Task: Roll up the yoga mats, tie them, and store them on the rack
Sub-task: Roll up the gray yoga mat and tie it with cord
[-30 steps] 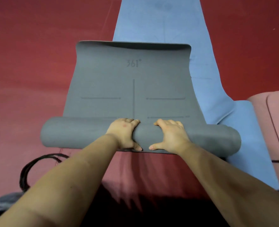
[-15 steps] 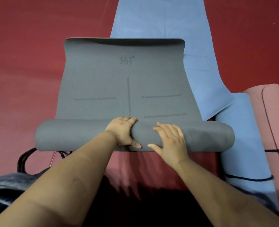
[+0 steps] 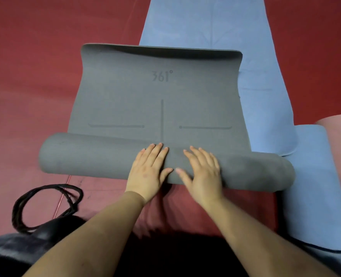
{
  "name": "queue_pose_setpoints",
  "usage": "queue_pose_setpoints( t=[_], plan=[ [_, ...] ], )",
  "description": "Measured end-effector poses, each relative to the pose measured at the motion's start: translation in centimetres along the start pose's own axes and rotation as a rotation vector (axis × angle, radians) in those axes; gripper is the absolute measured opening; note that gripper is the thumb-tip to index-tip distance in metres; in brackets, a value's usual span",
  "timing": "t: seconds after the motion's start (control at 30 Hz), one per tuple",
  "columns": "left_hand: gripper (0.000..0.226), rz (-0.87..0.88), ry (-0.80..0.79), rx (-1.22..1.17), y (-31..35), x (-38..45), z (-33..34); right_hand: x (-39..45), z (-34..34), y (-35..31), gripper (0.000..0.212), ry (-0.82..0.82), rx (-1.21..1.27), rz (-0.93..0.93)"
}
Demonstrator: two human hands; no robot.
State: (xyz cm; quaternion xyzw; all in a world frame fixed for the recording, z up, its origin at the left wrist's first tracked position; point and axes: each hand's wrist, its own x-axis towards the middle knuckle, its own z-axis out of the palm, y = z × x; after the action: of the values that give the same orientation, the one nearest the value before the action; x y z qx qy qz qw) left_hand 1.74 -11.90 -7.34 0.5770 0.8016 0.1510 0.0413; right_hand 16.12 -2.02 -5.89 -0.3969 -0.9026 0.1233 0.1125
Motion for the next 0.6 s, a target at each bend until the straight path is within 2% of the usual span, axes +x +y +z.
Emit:
queue_pose_setpoints(
  t=[0.13, 0.2, 0.3, 0.33, 0.37, 0.43, 0.47, 0.6],
  plan=[
    [0.057, -0.03, -0.022, -0.016, -0.4, 3.3, -0.5, 2.2, 0.1, 0.2, 0.073, -0.061, -0.013, -0.016],
    [0.058, -0.078, -0.028, -0.024, -0.5, 5.1, -1.1, 5.7, -1.2, 0.3, 0.077, -0.232, -0.001, 0.009],
    [0.055, -0.124, 0.008, -0.026, 0.2, 5.3, -1.4, 9.6, -1.9, 0.6, 0.065, -0.42, 0.039, 0.067],
    [0.054, -0.127, 0.022, -0.029, 0.3, 5.0, -1.3, 9.7, -1.8, 0.6, 0.063, -0.39, 0.053, 0.065],
    [0.053, -0.128, 0.028, -0.025, 0.3, 5.0, -1.2, 9.3, -1.6, 0.3, 0.062, -0.282, 0.05, 0.053],
    [0.051, -0.128, 0.032, -0.009, -0.1, 6.0, -1.1, 7.4, -0.8, -0.2, 0.056, 0.032, 0.057, 0.064],
    [0.05, -0.133, 0.03, -0.006, -0.3, 7.0, -1.3, 6.3, -0.2, -0.4, 0.052, 0.129, 0.055, 0.058],
    [0.061, -0.176, -0.082, -0.048, -1.0, 10.6, -2.0, 6.0, 0.7, -0.5, 0.062, 0.105, -0.008, 0.03]
  ],
)
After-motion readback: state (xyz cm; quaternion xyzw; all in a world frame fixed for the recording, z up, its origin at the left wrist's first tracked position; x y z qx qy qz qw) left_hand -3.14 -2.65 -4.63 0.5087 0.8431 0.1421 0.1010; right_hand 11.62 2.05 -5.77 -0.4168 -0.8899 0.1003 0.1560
